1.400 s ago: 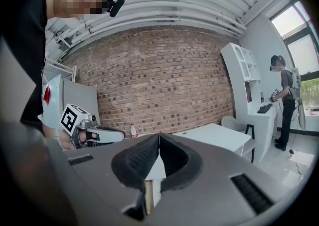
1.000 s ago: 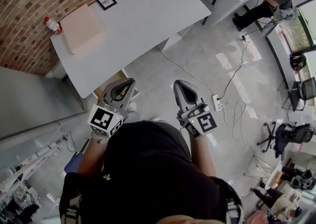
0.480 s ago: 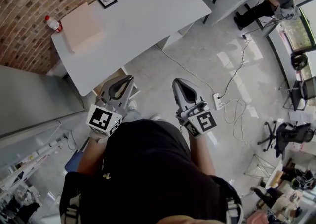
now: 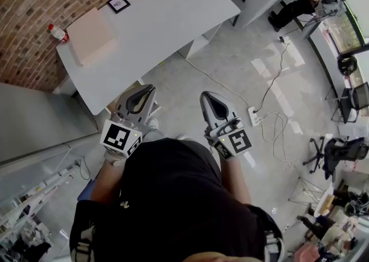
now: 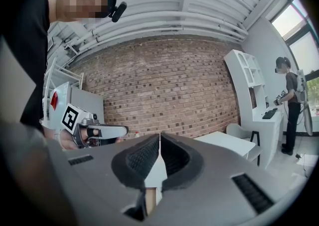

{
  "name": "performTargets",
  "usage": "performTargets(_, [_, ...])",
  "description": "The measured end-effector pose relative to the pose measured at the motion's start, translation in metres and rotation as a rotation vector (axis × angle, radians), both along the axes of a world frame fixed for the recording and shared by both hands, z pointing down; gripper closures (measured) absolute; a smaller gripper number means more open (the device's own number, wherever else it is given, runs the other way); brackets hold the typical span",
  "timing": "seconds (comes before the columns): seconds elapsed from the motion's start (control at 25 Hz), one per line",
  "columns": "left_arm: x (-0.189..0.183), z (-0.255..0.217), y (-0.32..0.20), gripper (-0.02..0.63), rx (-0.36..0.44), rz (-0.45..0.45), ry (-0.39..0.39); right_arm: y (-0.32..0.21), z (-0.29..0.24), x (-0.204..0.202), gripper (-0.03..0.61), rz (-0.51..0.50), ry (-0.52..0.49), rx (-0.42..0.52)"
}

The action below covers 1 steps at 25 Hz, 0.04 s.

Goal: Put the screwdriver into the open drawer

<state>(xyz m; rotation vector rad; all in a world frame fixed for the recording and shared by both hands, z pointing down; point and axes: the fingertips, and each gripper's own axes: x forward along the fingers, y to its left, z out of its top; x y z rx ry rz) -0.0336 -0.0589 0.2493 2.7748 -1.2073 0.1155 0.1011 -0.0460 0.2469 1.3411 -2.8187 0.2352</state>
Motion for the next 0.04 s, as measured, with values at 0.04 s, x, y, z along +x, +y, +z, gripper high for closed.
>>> performTargets(0.04, [0.0012,0.0001,-0.0005,0.603,0.000,-0.004,-0.004,0.0010,0.0003,0.0016,0.569,0.002,0.002,0.000])
